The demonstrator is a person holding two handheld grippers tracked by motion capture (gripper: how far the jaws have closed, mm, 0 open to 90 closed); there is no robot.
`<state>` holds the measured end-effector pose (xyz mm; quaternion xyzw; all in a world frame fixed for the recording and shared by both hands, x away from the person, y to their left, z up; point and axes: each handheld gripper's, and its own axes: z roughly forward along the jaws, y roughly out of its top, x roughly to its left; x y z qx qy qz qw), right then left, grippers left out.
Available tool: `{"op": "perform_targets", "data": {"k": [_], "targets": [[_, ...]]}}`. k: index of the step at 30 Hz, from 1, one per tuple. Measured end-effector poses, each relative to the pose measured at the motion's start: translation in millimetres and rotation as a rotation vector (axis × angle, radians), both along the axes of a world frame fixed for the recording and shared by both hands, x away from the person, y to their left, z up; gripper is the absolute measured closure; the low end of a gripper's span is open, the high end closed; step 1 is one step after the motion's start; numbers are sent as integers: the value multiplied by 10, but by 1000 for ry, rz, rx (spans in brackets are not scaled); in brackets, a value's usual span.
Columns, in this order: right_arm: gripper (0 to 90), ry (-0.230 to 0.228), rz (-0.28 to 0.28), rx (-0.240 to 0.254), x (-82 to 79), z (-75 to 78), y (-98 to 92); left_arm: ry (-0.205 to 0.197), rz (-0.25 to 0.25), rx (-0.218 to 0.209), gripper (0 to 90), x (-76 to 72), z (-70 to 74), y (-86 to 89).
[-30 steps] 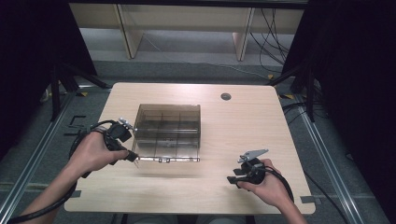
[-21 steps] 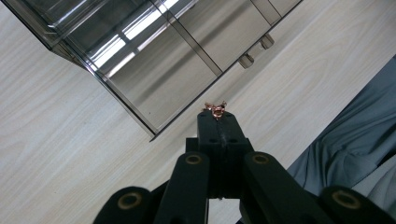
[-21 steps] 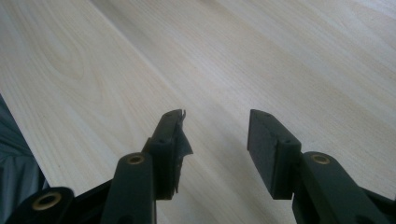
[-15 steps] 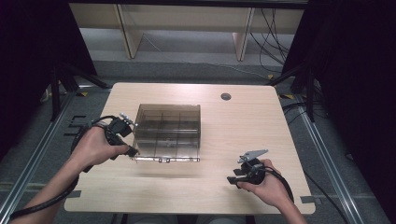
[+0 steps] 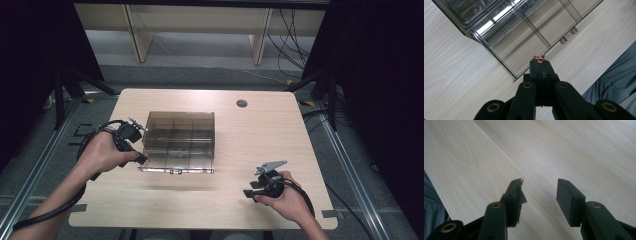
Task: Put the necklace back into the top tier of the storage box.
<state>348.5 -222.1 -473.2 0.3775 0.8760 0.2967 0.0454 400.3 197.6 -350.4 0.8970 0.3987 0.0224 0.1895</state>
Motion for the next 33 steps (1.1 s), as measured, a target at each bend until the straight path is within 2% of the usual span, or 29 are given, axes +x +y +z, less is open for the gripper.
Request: {"op": "perform_targets", "data": {"k": [5,7,8,9,14,18,23,33], "targets": [[558,-2,-2,12,-2,-14,10,12,-6,9,899,38,19,3],[558,5,1,1,-2,-5,5,2,7,2,898,52,12,-4],[557,0,-4,14,-2,-17,9,14,1,9,899,65,21,-3],[558,1,-4,13,-1,-16,7,3,5,8,898,71,16,-7],[558,-6,-3,12,5,-24,3,8,5,16,899,123,31,-15],[558,19,-4,2,-3,-11,5,5,6,19,898,155,43,-24],[557,7,2,0,2,-21,-1,9,8,17,899,182,54,-37],[556,22,-4,-2,-3,-25,4,8,11,19,898,223,33,-40]]}}
